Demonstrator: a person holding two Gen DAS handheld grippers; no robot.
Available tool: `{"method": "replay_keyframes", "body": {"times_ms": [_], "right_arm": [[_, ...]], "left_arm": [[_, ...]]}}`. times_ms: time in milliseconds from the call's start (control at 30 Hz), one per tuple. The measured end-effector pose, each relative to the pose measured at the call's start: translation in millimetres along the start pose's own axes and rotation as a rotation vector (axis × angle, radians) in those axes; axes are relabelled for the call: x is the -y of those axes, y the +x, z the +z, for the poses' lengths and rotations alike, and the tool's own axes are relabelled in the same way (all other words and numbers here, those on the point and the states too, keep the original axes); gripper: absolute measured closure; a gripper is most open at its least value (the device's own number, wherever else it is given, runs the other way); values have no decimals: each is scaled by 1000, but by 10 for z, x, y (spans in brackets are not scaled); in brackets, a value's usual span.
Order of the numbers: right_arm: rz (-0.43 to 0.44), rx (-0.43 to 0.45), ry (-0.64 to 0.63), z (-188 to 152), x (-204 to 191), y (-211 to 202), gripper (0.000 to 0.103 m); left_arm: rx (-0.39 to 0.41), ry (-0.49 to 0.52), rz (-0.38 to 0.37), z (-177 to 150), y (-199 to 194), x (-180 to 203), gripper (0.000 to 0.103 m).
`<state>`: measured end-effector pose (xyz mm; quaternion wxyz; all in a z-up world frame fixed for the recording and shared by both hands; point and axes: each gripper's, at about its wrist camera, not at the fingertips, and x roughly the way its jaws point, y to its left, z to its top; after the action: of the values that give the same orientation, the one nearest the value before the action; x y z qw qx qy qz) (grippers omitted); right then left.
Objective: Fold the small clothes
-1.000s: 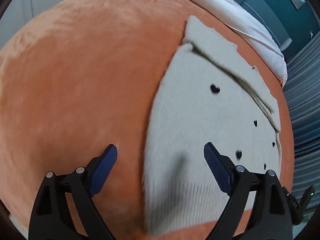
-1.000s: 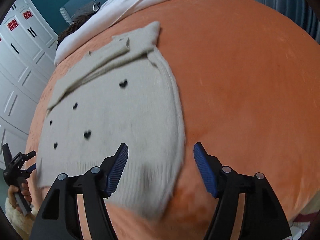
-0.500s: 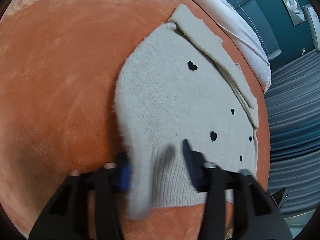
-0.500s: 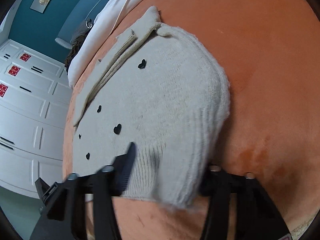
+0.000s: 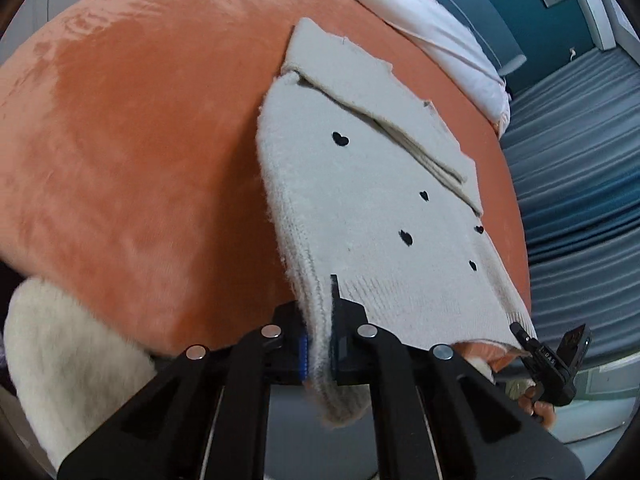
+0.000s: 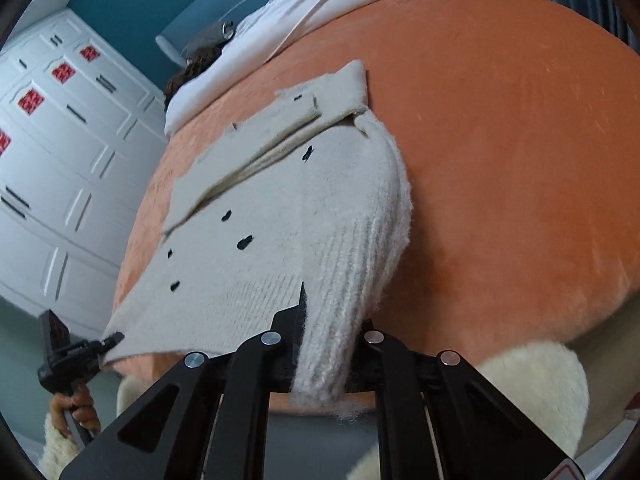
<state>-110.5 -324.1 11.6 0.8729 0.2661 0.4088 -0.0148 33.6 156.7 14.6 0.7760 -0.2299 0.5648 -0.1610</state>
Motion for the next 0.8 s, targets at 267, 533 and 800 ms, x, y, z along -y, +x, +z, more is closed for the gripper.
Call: {"method": "replay_keyframes", "body": {"times_ms": [267, 533, 800], "right_arm": [[96, -267, -207, -1066, -145, -864, 94], [208, 245, -98, 600, -276, -676, 78], [40, 376, 191, 648, -67, 12, 46]], "left_arm": [[-148, 16, 30, -1053, -780, -57, 97], [241, 210, 40, 437, -641, 690, 82], [303, 214, 252, 633, 113, 525, 20]]}}
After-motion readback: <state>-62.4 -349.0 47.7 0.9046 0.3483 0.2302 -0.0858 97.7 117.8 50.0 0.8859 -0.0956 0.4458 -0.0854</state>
